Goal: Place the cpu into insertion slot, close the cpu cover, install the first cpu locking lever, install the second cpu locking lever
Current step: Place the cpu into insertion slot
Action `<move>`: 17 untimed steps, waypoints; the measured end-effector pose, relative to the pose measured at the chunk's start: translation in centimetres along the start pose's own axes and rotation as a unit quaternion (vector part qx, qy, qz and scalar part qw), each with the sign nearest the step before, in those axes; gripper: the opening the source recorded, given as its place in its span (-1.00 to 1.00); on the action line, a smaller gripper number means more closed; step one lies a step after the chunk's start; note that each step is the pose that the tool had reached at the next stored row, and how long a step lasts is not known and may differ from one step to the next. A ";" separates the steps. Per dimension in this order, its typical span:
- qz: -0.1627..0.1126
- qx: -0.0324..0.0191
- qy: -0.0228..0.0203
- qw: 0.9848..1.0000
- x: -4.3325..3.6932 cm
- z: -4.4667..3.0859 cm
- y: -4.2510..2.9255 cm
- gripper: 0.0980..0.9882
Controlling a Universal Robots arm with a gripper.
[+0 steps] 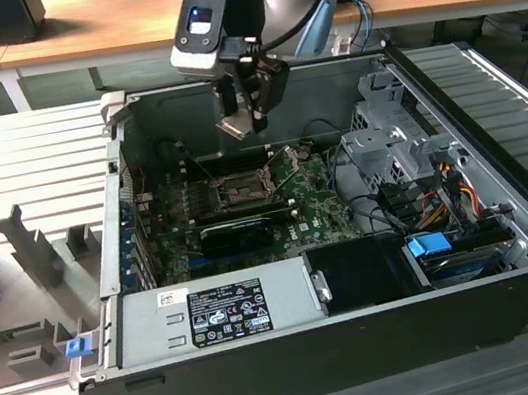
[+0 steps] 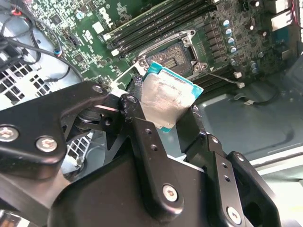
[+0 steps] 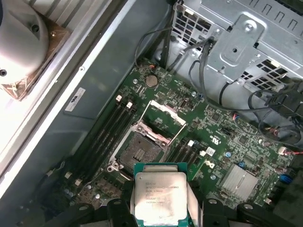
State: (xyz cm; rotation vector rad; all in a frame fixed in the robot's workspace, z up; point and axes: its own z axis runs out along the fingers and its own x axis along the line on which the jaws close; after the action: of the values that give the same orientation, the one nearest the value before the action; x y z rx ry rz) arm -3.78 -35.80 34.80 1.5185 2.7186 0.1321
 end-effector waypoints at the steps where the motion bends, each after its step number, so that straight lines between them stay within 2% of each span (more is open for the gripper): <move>1: 0.006 0.000 -0.001 1.000 0.00 0.01 0.00 -0.03; 4: 0.019 0.000 -0.002 1.000 0.02 0.07 -0.03 -0.03; 17: 0.025 -0.001 -0.002 1.000 0.00 0.67 -0.08 -0.03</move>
State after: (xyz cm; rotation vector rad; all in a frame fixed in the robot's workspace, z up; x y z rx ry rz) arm -3.80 -35.80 34.13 1.5848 2.6782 0.1312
